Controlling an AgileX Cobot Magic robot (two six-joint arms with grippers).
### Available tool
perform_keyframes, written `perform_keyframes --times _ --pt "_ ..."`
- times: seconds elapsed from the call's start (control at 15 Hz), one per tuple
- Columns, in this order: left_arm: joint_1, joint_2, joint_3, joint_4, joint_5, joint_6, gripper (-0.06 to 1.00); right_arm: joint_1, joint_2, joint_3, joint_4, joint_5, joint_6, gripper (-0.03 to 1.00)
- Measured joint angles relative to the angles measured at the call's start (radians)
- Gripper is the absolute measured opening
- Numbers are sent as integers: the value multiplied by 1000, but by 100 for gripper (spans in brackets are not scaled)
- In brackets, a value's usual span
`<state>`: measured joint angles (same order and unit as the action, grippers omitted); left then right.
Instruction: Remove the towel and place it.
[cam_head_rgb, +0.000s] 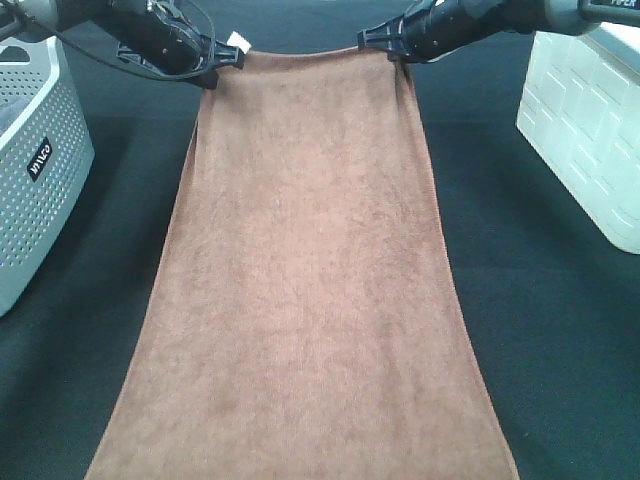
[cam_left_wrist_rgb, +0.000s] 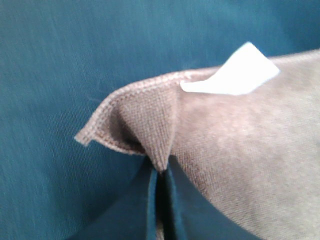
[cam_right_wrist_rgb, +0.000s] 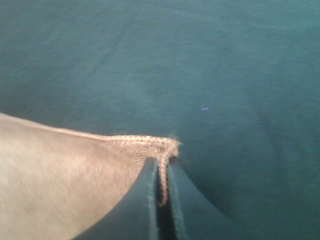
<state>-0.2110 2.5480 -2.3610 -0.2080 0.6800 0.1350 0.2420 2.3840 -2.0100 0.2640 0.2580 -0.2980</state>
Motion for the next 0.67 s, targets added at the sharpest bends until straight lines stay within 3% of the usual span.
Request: perform_keyframes --times 0.67 --pt "-9 25 0 3 -126 4 1 -6 77 -49 20 -65 -3 0"
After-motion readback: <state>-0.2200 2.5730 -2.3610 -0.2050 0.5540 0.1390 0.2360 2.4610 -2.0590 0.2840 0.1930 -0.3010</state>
